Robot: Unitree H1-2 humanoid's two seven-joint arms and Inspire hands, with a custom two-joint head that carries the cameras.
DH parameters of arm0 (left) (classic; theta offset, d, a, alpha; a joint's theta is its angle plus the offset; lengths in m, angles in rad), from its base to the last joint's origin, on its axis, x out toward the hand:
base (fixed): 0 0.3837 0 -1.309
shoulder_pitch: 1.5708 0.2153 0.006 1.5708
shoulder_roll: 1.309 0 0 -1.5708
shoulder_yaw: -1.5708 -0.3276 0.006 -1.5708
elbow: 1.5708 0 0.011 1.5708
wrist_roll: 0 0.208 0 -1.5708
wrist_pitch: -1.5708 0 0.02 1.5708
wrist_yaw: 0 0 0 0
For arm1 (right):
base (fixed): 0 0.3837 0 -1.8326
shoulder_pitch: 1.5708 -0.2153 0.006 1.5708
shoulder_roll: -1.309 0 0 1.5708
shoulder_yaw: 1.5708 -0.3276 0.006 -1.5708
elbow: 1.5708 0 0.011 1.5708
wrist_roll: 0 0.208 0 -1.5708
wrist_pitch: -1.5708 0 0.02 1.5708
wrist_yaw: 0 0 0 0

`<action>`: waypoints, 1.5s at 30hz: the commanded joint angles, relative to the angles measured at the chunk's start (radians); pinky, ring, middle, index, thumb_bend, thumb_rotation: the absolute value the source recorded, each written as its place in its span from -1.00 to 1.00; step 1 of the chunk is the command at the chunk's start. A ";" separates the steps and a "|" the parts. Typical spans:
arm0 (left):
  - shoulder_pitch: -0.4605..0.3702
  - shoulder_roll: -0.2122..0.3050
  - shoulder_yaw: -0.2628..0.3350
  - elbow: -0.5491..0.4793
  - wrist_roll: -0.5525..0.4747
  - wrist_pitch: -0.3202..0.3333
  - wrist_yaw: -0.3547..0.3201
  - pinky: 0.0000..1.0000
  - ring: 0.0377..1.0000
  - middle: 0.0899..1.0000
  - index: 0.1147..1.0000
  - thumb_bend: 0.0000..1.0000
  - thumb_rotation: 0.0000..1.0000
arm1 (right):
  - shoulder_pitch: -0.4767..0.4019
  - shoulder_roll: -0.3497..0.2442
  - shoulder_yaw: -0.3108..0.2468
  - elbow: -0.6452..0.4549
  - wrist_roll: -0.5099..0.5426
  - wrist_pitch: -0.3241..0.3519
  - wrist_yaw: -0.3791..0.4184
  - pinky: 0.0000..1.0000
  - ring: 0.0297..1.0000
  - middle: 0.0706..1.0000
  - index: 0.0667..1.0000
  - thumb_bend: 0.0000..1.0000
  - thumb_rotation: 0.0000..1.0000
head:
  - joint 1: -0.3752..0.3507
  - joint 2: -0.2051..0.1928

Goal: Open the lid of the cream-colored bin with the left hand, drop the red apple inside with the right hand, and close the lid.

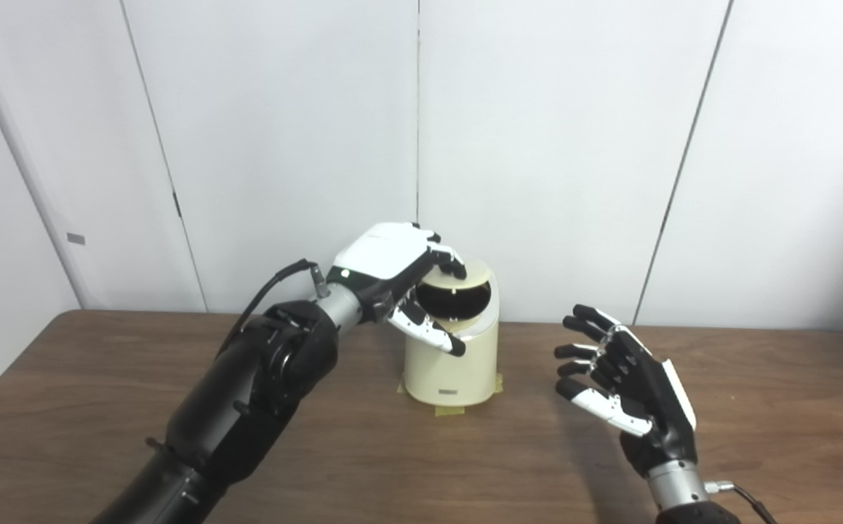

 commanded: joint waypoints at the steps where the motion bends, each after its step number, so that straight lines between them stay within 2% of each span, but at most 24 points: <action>1: -0.039 0.017 0.006 -0.032 0.025 0.004 -0.001 1.00 0.86 0.47 0.40 1.00 -0.13 | -0.043 -0.002 0.001 -0.035 0.000 -0.015 -0.002 0.04 0.24 0.51 0.51 0.73 -0.39 | 0.000 0.000; 7: -0.021 0.005 0.007 -0.038 0.036 0.009 -0.017 1.00 0.84 0.45 0.37 1.00 -0.24 | -0.040 0.000 -0.001 -0.044 0.005 -0.008 -0.002 0.06 0.24 0.51 0.49 0.73 -0.43 | -0.002 0.010; 16: 0.005 0.000 -0.010 -0.057 0.067 0.007 -0.052 1.00 0.84 0.43 0.37 1.00 -0.21 | -0.039 -0.003 0.000 -0.052 0.007 -0.004 0.002 0.05 0.22 0.51 0.50 0.72 -0.43 | -0.004 0.021; 20: 0.018 -0.010 -0.023 -0.038 0.084 -0.008 -0.037 1.00 0.83 0.45 0.37 1.00 -0.20 | -0.039 -0.003 0.000 -0.058 0.006 0.002 0.002 0.04 0.21 0.51 0.51 0.72 -0.42 | -0.003 0.021; 23: 0.031 -0.016 -0.051 -0.014 0.125 -0.021 -0.014 1.00 0.84 0.50 0.48 1.00 -0.19 | -0.039 -0.003 0.001 -0.058 0.003 0.001 0.001 0.04 0.21 0.51 0.51 0.74 -0.40 | -0.003 0.020; 27: 0.039 -0.022 -0.094 0.023 0.189 -0.013 -0.008 1.00 0.96 0.72 0.74 0.99 -0.16 | -0.038 0.001 0.003 -0.071 0.003 0.012 -0.001 0.03 0.21 0.50 0.49 0.76 -0.41 | -0.006 0.020; 33: 0.055 -0.039 -0.127 0.082 0.237 0.009 -0.003 1.00 1.00 0.85 0.83 1.00 -0.18 | -0.036 0.001 0.003 -0.078 0.003 0.016 0.000 0.03 0.20 0.49 0.49 0.74 -0.42 | -0.010 0.022; 38: 0.066 -0.039 -0.124 0.087 0.232 0.002 -0.003 1.00 1.00 0.78 0.76 1.00 -0.24 | -0.035 0.001 0.001 -0.083 0.000 0.020 -0.004 0.03 0.20 0.49 0.49 0.70 -0.45 | -0.007 0.027; 42: 0.070 -0.032 -0.105 0.039 0.214 0.011 -0.021 1.00 1.00 0.73 0.71 0.98 -0.20 | -0.035 -0.003 0.000 -0.073 0.002 0.010 0.000 0.04 0.20 0.50 0.49 0.70 -0.46 | -0.007 0.029; 45: 0.082 -0.029 -0.058 -0.006 0.166 -0.012 0.033 1.00 0.96 0.66 0.67 0.95 -0.21 | -0.034 -0.004 -0.002 -0.070 0.008 0.012 0.002 0.04 0.20 0.50 0.49 0.72 -0.45 | -0.005 0.030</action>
